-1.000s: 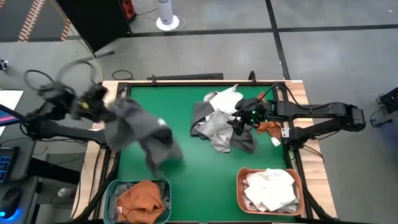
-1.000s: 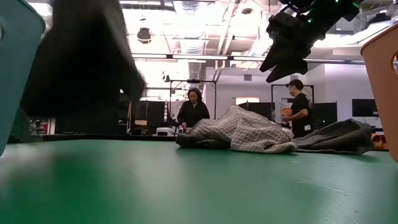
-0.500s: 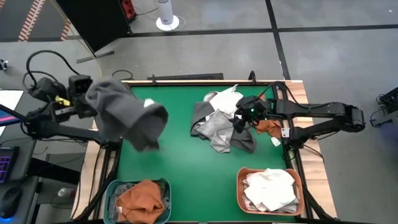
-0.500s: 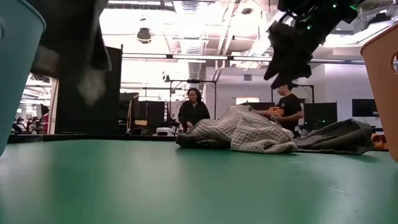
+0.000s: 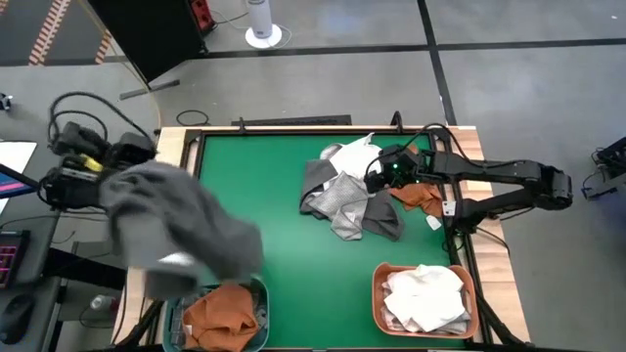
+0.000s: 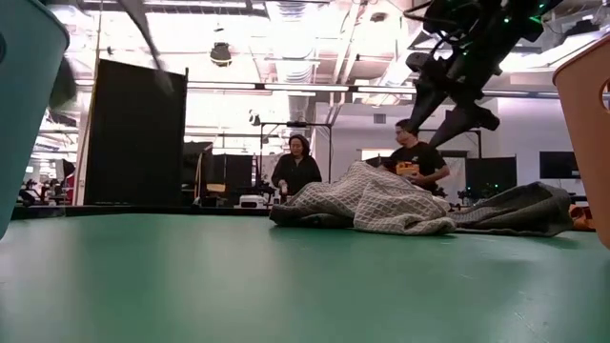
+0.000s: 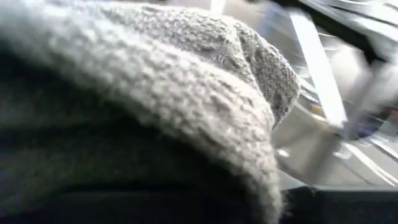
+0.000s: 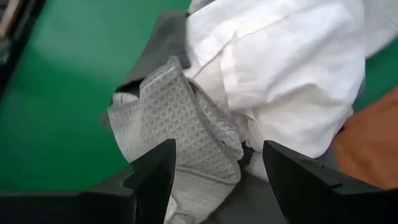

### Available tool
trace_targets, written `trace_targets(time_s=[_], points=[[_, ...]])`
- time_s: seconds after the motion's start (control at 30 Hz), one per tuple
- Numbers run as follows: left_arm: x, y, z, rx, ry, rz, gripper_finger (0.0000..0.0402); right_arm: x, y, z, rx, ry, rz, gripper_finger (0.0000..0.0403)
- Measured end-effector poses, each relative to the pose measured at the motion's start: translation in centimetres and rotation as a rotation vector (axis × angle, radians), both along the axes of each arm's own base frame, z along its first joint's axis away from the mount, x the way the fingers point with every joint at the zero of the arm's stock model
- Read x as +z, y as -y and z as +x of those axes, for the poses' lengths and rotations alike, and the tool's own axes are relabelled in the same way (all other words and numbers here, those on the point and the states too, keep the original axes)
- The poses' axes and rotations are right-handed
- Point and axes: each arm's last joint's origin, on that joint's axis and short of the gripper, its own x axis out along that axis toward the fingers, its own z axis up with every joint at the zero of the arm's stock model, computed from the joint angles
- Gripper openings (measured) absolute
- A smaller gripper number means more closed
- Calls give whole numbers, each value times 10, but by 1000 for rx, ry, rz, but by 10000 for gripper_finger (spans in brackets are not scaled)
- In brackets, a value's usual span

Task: Sort towels by color in basket
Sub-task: Put the left gray towel into the green bin

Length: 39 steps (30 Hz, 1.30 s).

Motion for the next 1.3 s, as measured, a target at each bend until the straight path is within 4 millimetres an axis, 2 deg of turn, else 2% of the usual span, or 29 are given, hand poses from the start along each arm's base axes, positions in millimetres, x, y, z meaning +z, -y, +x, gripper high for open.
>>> trace_targets(time_s=[0.2,0.43,0.57,0.77,1.03,1.3], points=[[12,0,-17,-74,190,-51,25,0,-4,1,-79,36,75,269],[11,2,-10,-122,159,-27,25,-4,-6,-3,-134,4,133,269],[8,4,-3,-151,125,20,25,-4,-6,-3,-150,7,142,269],[0,10,17,-157,22,32,25,-4,-2,-4,-130,-6,116,269],[2,17,35,-149,34,-83,25,-4,-1,-4,-99,-19,90,269],[-9,48,57,-299,-53,-26,25,-4,0,-5,-50,-40,50,269]])
